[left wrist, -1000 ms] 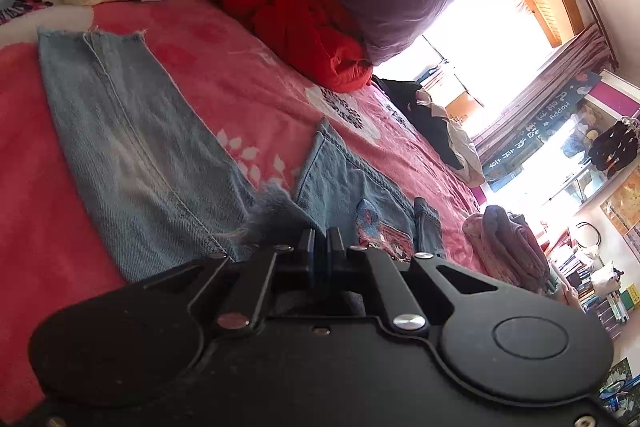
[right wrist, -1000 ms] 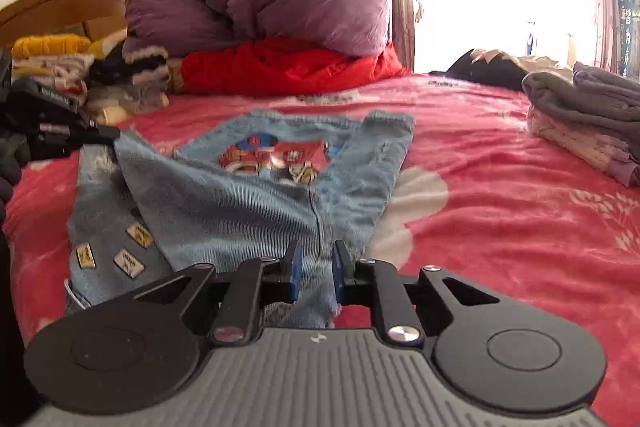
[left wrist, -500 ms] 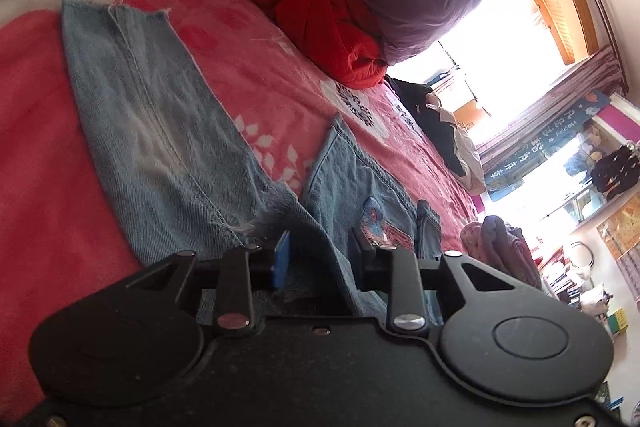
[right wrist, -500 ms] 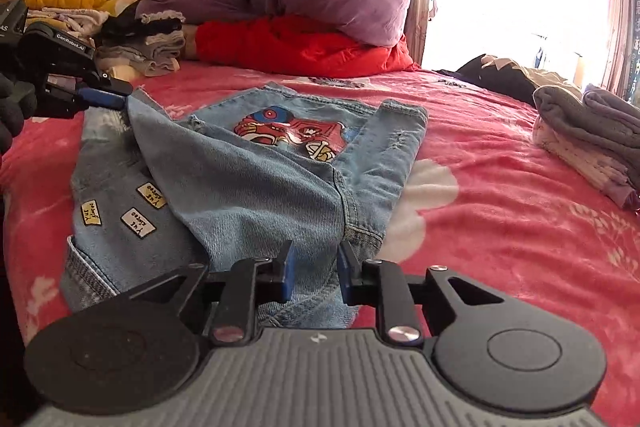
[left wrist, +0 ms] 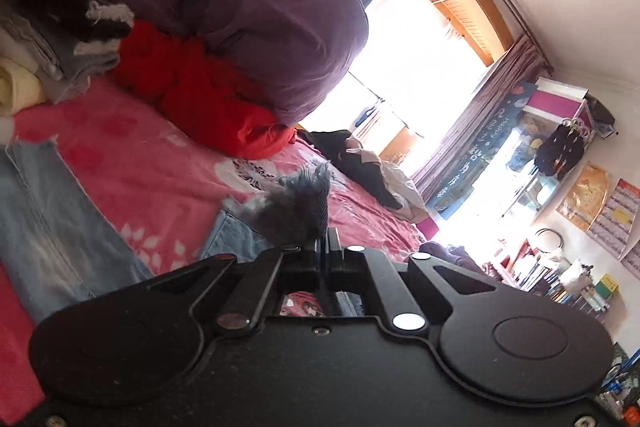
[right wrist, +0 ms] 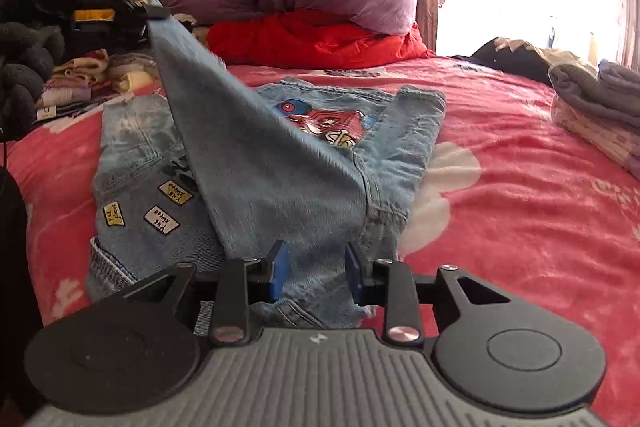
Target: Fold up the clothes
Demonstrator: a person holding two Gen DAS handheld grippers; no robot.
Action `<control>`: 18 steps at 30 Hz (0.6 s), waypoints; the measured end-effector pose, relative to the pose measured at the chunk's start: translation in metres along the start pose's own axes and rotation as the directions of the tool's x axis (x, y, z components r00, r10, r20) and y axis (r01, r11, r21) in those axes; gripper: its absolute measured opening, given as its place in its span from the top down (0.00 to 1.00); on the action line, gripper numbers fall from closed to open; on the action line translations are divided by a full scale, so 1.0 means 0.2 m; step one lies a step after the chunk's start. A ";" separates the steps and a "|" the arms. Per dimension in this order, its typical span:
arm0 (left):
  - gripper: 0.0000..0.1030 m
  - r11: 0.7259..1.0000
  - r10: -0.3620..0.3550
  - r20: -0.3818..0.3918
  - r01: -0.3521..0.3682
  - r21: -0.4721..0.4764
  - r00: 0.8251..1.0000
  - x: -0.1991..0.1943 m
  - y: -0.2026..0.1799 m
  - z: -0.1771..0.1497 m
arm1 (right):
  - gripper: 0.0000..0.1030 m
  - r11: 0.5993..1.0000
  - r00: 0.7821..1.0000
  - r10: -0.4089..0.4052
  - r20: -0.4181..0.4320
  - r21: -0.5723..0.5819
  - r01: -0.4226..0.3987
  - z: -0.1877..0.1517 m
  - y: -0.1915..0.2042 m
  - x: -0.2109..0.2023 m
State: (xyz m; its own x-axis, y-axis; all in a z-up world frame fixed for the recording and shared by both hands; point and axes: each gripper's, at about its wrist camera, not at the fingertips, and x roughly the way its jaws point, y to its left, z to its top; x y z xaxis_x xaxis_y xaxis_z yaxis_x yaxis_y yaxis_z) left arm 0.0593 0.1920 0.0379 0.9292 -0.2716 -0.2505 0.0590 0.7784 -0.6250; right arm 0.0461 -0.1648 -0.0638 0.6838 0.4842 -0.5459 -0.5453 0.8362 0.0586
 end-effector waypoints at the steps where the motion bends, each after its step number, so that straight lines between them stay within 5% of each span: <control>1: 1.00 1.000 0.021 -0.017 -0.021 0.000 1.000 0.01 0.02 -0.03 | 0.66 1.000 1.000 0.011 -0.010 0.023 -0.011 0.00 -0.02 0.00; 7: 1.00 0.983 0.168 -0.119 -0.176 -0.061 0.979 0.08 0.23 -0.18 | 0.66 0.998 0.999 0.036 0.027 0.045 -0.037 0.02 -0.04 -0.03; 11: 1.00 0.949 0.258 -0.185 -0.284 -0.134 0.948 0.11 0.36 -0.22 | 0.66 0.999 0.995 0.045 -0.089 0.011 -0.044 -0.01 -0.03 0.03; 15: 1.00 0.945 0.278 -0.206 -0.306 -0.118 0.938 0.12 0.36 -0.23 | 0.67 0.999 0.991 0.048 -0.126 0.006 -0.048 -0.01 -0.04 0.03; 18: 1.00 0.948 0.261 -0.181 -0.287 -0.136 0.948 0.10 0.36 -0.22 | 0.67 0.999 0.992 0.043 -0.122 0.000 -0.043 -0.01 -0.04 0.02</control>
State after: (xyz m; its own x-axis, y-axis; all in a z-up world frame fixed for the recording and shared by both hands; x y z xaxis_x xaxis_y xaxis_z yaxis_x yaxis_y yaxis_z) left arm 0.0666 0.2185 -0.0446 0.8305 -0.1564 -0.5346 -0.2607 0.7390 -0.6212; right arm 0.0515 -0.1695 -0.0681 0.5957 0.4843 -0.6407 -0.5740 0.8147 0.0821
